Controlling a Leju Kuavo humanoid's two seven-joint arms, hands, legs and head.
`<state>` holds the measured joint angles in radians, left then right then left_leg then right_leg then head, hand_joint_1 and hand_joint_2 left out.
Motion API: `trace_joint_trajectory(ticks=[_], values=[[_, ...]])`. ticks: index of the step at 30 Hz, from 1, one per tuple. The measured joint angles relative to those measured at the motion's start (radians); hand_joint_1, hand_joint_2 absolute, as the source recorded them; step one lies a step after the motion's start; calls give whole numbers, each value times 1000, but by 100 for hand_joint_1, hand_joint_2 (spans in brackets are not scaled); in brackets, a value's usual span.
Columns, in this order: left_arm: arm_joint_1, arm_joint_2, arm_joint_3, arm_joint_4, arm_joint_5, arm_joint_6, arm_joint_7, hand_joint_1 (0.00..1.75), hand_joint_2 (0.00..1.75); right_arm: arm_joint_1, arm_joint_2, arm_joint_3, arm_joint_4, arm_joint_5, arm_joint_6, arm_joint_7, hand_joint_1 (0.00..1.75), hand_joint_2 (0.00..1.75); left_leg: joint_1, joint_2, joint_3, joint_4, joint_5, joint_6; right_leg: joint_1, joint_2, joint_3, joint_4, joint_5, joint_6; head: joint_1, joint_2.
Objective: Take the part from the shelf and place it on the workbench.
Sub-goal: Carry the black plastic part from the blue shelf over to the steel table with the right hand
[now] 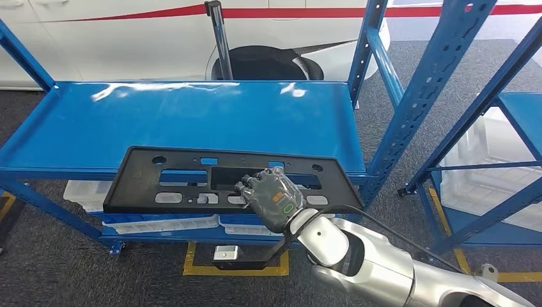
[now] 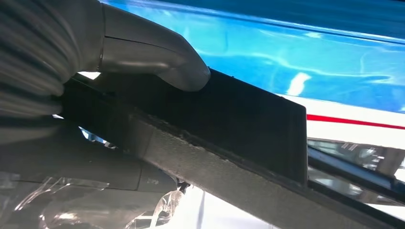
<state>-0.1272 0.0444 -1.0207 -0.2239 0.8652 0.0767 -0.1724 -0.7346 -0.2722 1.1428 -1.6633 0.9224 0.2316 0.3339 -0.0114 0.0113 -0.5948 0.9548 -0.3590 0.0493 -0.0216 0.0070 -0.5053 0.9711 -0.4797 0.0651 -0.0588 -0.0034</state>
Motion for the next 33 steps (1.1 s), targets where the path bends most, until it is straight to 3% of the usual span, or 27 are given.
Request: trace_joint_trajectory(ticks=[2, 3, 5, 7, 8, 9, 10, 12, 14, 15, 17, 18, 19, 22, 23, 24, 25, 27, 29, 30, 33], values=[[0, 0, 0, 0, 0, 0, 0, 0, 175, 2, -1, -8, -1, -21, -4, 0, 175, 175, 4, -2, -10, 6, 6, -14, 2, -1, -13, -1, 12, -24, -1, 0], [0, 0, 0, 0, 0, 0, 0, 0, 175, 2, -1, -10, -2, -28, -5, 1, 175, 175, 7, -4, -20, 22, -10, -21, 1, -2, -21, -2, 22, -35, -1, 0], [-1, 0, 0, 0, 0, 1, 0, 0, 175, 2, -1, -14, -2, -39, -6, 1, 175, 175, 14, -6, -57, 114, -92, -33, -1, -4, -43, -4, 43, -49, -2, 0], [-3, 0, 0, 0, 0, 1, 0, 0, 175, 3, -1, -17, -2, -45, -6, 1, 175, 175, 20, -7, -97, 253, -180, -44, -2, -4, -70, -4, 62, -53, -3, 0], [-4, 0, 0, 0, 0, 1, 0, 0, 175, 3, -1, -18, -2, -45, -6, 2, 175, 175, 22, -7, -104, 300, -197, -48, -2, -4, -83, -4, 73, -51, -3, 0], [-4, 0, 0, 0, 0, 1, 0, 0, 175, 3, -1, -18, -2, -45, -6, 2, 175, 175, 25, -7, -93, 313, -192, -50, -3, -4, -97, -3, 83, -49, -3, 0], [-5, 0, -1, 0, 0, 1, 0, 0, 175, 3, -1, -18, -2, -45, -6, 3, 175, 175, 27, -7, -63, 288, -171, -51, -4, -4, -111, -3, 93, -46, -3, 0], [-6, 0, -1, 0, -1, 2, 0, 0, 175, 3, -1, -18, -2, -45, -6, 3, 175, 175, 30, -8, 41, 150, -128, -50, -5, -3, -132, -3, 113, -37, -4, 0], [-5, 0, -2, 0, -3, 3, 1, 0, 175, 1, -1, -20, -3, -45, -6, 5, 175, 175, 26, -14, 123, 23, -124, -44, -5, -2, -142, -4, 130, -24, -2, 0], [-4, 0, -2, 0, -4, 4, 1, 0, 175, 0, -1, -22, -4, -45, -7, 6, 175, 175, 23, -17, 138, -5, -129, -40, -4, -2, -143, -7, 139, -17, -2, 0], [-3, 0, -3, 0, -4, 4, 1, 0, 175, -1, -2, -23, -4, -44, -9, 6, 175, 175, 20, -18, 126, -11, -115, -27, -5, -2, -146, -15, 156, -3, -1, 0], [-3, 0, -3, 0, -4, 4, 2, 0, 175, -2, -2, -24, -4, -44, -9, 7, 175, 175, 21, -16, 117, -13, -104, -18, -6, -1, -153, -10, 148, 2, -1, 0], [-4, 0, -3, 0, -4, 4, 2, 0, 175, -1, -3, -24, -4, -44, -10, 7, 175, 175, 21, -15, 106, -16, -91, -8, -6, -1, -165, 12, 121, 5, 0, 0], [-5, -1, -4, 0, -5, 5, 2, 0, 175, -1, -5, -24, -4, -43, -11, 8, 175, 175, 16, -11, 67, -17, -55, 11, -3, -1, -218, 195, -29, 5, 4, 0], [-5, -1, -4, 0, -5, 6, 2, 0, 175, 0, -6, -24, -4, -41, -11, 9, 175, 175, 13, -10, 53, -16, -44, 13, -3, -1, -228, 258, -54, 6, 5, 0], [-5, -1, -4, 0, -6, 7, 2, 0, 175, 0, -7, -24, -4, -38, -11, 9, 175, 175, 10, -10, 40, -15, -33, 15, -2, -1, -224, 295, -55, 5, 6, 0], [-5, -1, -4, 0, -6, 7, 2, 0, 175, 0, -8, -23, -4, -32, -12, 10, 175, 175, 7, -10, 27, -15, -23, 15, -1, -1, -203, 296, -38, 2, 6, 0], [-5, -1, -4, 0, -6, 8, 2, 0, 175, -1, -9, -23, -5, -16, -12, 10, 175, 175, 3, -11, 5, -12, -5, 13, 2, -2, -108, 193, 4, -7, 6, 0], [-5, -1, -4, 0, -7, 10, 2, 0, 175, -4, -9, -23, -8, 0, -15, 10, 175, 175, -1, -12, -10, -8, 10, 6, 9, -2, -6, 47, 2, -17, 5, 0], [-5, -1, -4, 0, -8, 11, 2, 0, 175, -6, -9, -23, -11, 6, -19, 10, 175, 175, -1, -12, -14, -7, 18, 1, 12, -2, 20, 2, -5, -21, 5, 0], [-6, 0, -4, 0, -11, 13, 3, 0, 175, -10, -8, -22, -16, 42, -32, 3, 175, 175, 3, -12, -26, -3, 28, -18, 15, -4, 18, -22, 7, -38, 3, 0]])
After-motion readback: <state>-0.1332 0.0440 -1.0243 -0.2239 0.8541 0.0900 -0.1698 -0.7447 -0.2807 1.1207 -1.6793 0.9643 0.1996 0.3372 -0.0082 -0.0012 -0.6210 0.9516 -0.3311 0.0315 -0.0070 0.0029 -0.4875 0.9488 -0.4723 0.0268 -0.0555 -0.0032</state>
